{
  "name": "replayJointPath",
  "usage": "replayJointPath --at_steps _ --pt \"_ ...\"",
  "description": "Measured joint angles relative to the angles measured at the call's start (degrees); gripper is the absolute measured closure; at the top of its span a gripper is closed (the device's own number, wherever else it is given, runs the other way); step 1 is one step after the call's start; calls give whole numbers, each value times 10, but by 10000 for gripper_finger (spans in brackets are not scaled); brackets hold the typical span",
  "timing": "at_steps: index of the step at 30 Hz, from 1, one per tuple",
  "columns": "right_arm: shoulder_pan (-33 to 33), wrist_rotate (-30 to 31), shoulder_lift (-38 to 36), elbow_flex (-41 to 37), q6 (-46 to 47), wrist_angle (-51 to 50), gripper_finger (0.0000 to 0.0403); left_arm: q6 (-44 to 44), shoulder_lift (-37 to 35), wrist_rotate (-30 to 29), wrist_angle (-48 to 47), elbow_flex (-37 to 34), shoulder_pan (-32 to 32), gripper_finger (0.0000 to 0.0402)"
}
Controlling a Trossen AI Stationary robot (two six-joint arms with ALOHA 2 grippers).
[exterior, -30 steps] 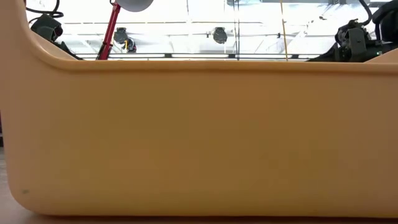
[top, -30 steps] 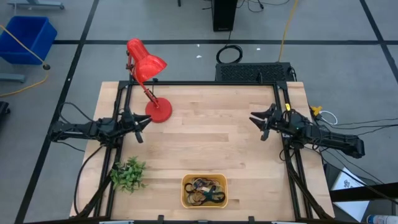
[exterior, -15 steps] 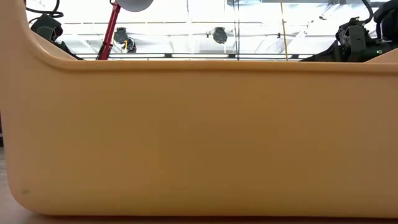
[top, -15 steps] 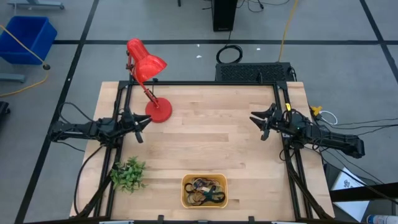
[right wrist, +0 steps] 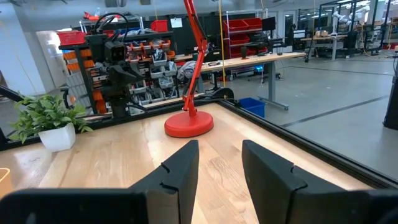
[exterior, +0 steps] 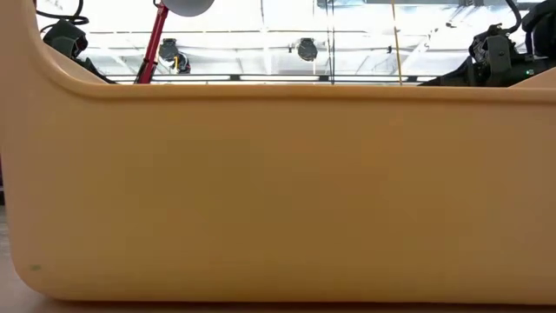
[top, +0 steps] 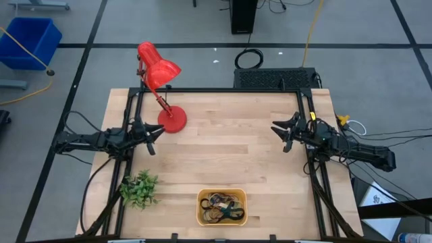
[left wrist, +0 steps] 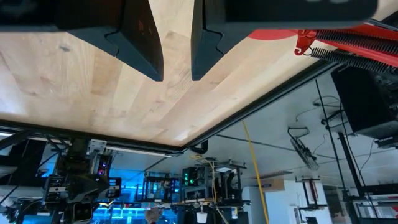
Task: Pick and place rubber bands into bin
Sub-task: Return to Home Position
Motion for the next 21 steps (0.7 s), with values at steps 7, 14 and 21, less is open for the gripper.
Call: replayJointPath --at_steps 7,14,21 --pt "0 0 0 0 0 0 284 0 0 0 0 0 0 314" --pt "0 0 0 0 0 0 286 0 0 0 0 0 0 314" --pt "0 0 0 0 0 0 283 0 0 0 0 0 0 314"
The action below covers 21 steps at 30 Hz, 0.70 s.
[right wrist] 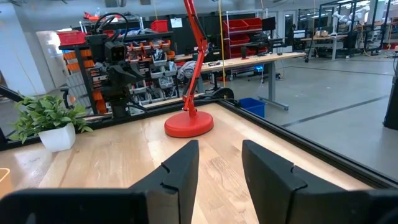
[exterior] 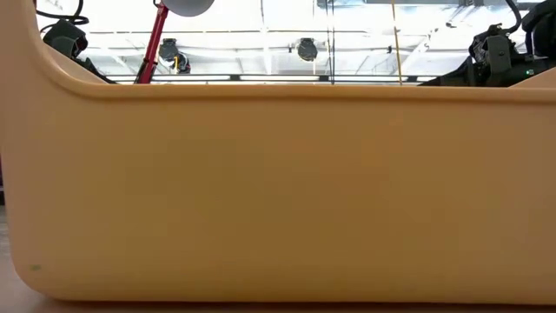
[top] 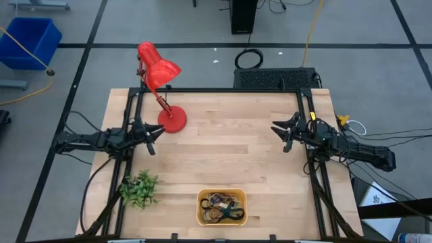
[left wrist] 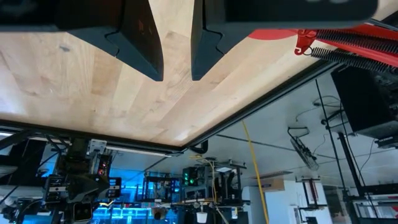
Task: Pick and place rubber bands into bin
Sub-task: Return to Home Position
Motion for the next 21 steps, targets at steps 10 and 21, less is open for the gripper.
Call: replayJointPath --at_steps 10,21 --pt "0 0 0 0 0 0 284 0 0 0 0 0 0 314" --pt "0 0 0 0 0 0 283 0 0 0 0 0 0 314"
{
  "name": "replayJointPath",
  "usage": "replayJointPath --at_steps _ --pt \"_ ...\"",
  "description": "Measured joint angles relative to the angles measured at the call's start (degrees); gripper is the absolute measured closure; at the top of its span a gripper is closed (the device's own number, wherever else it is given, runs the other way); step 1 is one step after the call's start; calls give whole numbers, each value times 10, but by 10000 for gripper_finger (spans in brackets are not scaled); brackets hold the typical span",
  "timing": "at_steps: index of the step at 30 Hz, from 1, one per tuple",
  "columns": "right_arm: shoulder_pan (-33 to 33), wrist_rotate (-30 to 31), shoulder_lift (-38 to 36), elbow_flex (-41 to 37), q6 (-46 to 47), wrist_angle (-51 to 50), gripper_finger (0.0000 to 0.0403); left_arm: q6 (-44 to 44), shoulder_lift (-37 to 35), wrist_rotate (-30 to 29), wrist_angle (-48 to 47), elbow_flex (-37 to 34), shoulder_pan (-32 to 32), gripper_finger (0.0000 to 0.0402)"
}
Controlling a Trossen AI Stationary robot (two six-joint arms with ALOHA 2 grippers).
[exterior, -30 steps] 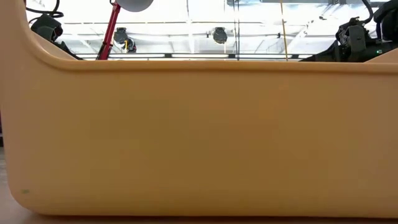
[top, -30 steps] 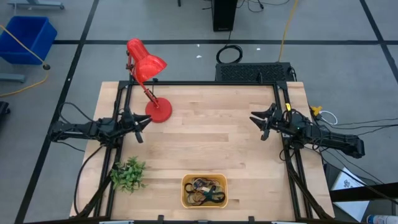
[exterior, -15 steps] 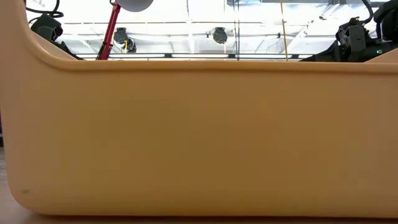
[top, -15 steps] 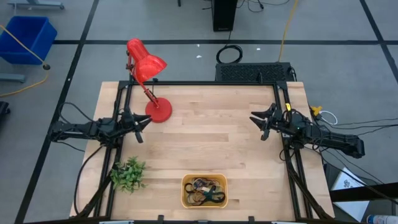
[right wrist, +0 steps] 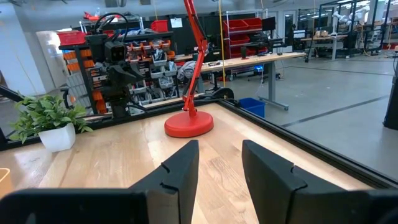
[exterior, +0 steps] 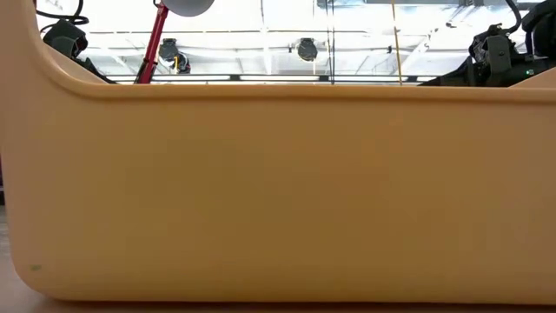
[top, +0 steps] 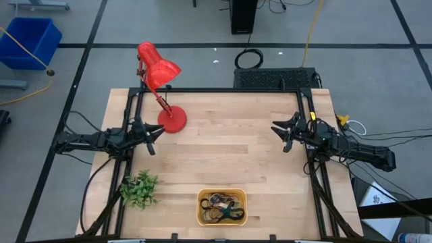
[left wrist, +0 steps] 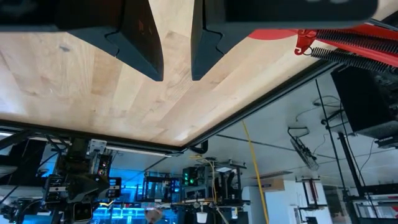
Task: Pick and place rubber bands into bin
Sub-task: Return to Home Position
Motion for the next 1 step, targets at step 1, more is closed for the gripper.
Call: replayJointPath --at_steps 1 --pt "0 0 0 0 0 0 282 0 0 0 0 0 0 314"
